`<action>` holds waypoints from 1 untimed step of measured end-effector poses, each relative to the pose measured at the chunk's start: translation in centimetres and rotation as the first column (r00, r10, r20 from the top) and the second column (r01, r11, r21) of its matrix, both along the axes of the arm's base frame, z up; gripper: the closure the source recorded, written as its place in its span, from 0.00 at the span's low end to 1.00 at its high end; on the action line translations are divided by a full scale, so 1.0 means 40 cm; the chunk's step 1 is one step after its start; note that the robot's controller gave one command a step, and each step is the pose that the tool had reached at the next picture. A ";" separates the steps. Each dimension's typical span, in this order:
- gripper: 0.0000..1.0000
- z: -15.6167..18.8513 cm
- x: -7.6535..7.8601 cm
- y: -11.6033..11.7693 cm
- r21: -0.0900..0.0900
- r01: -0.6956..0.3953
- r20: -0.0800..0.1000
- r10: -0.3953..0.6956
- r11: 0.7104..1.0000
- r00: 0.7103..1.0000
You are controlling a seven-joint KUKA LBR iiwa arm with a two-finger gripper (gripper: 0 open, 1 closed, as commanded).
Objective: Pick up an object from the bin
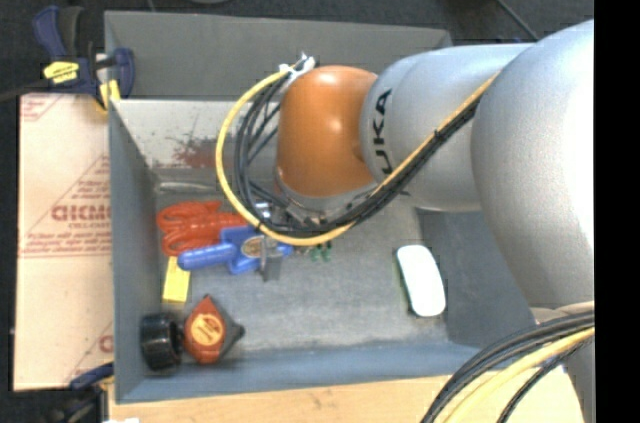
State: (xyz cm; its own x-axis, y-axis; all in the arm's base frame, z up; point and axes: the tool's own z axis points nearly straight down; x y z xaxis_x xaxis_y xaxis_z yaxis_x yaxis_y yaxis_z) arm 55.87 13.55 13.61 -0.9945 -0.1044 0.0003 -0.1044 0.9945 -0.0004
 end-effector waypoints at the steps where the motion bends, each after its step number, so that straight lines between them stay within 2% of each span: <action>1: 1.00 0.029 0.003 0.000 0.001 0.000 0.006 0.000 1.000 1.000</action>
Offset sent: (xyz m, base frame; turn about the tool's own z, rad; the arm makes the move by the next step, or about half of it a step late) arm 0.0001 0.0000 0.0325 0.0000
